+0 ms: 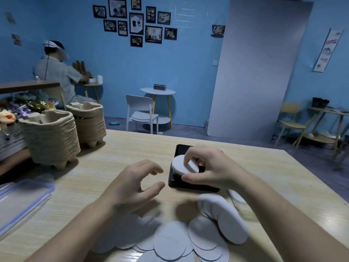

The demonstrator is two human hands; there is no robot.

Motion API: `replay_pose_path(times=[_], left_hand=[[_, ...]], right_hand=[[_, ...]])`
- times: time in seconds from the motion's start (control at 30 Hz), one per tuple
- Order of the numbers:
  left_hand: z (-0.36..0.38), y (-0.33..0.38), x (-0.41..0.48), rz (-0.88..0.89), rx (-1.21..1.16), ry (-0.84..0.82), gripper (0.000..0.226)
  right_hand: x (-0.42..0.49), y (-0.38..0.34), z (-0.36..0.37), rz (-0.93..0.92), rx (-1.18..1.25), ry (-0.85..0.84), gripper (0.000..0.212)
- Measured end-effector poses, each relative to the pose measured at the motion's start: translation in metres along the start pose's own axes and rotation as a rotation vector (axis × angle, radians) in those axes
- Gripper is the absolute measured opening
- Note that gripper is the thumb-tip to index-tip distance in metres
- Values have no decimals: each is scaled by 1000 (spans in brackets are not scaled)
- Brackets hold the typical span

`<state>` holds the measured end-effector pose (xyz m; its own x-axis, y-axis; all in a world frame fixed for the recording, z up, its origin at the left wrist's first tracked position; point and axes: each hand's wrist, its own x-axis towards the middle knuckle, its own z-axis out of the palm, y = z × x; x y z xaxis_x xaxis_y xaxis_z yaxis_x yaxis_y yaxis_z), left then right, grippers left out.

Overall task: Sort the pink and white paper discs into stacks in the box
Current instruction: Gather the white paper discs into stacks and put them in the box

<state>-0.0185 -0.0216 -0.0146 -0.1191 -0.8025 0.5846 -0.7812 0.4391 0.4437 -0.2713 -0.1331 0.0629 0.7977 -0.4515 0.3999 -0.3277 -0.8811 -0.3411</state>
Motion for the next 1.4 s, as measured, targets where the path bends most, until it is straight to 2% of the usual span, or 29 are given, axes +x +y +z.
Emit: replay_pose_path(times=[0.17, 0.4, 0.9, 1.03, 1.2, 1.33, 1.4], left_hand=[[12, -5, -6, -45, 47, 15, 33], [16, -1, -14, -62, 78, -17, 34], [14, 0, -21, -61, 48, -25, 27], [4, -1, -19, -78, 56, -36, 31], [-22, -10, -23, -144, 57, -19, 30], [-39, -22, -38, -210, 79, -30, 24], [-44, -27, -48, -261, 83, -30, 11]], right_hand=[[21, 30, -27, 187, -3, 46, 31], [51, 55, -8, 332, -179, -163, 30], [69, 68, 21, 293, -274, -309, 5], [69, 66, 20, 282, -256, -337, 8], [65, 59, 10, 273, -227, -178, 19], [55, 31, 7, 152, -142, -8, 15], [48, 14, 15, 32, -119, 51, 13]])
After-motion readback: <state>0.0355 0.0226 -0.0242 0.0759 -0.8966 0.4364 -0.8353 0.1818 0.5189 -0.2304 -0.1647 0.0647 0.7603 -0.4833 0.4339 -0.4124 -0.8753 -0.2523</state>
